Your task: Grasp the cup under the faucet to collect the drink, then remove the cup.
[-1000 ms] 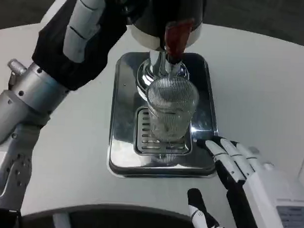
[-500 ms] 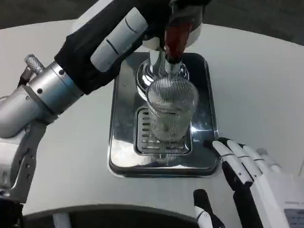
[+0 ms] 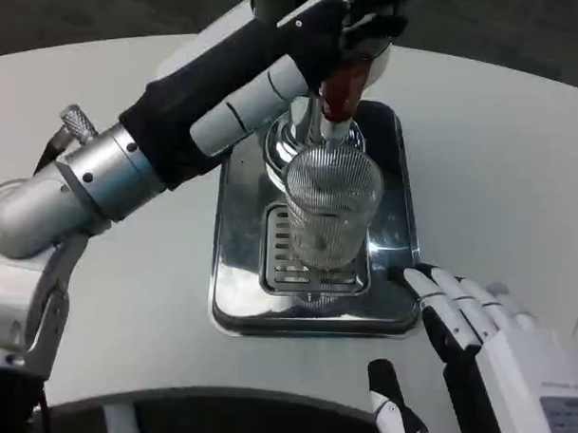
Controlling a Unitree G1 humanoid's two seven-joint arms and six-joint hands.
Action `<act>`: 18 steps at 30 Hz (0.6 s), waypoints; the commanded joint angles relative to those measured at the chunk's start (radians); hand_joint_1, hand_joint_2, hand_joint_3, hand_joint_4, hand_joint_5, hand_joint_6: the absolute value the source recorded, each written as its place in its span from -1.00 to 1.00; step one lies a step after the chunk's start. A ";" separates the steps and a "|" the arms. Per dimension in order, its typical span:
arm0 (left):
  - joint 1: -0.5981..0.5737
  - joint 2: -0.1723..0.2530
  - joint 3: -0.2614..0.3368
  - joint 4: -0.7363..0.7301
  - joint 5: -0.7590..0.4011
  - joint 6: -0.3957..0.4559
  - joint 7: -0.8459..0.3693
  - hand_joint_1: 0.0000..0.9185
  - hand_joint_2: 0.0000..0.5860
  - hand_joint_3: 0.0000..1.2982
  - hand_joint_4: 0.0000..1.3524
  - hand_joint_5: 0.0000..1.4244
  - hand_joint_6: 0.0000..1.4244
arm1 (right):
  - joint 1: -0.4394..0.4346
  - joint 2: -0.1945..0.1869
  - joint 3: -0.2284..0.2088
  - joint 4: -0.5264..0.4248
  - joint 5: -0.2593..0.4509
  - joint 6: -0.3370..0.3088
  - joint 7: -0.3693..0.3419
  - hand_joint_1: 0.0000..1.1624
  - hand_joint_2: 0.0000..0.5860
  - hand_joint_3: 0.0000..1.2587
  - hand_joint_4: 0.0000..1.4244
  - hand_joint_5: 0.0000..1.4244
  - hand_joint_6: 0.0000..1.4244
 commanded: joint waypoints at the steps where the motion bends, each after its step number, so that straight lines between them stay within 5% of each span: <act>1: 0.009 0.036 -0.046 -0.016 0.082 -0.078 -0.042 -1.00 -0.56 -1.00 -1.00 -1.00 -1.00 | 0.007 0.046 0.040 0.005 0.013 0.016 -0.008 -0.31 0.70 -0.69 -0.79 -0.77 -0.76; 18: 0.046 0.116 -0.089 -0.057 0.187 -0.207 -0.041 -1.00 -0.56 -1.00 -1.00 -1.00 -1.00 | 0.004 0.043 0.034 0.016 0.033 0.026 -0.016 -0.31 0.70 -0.67 -0.77 -0.73 -0.69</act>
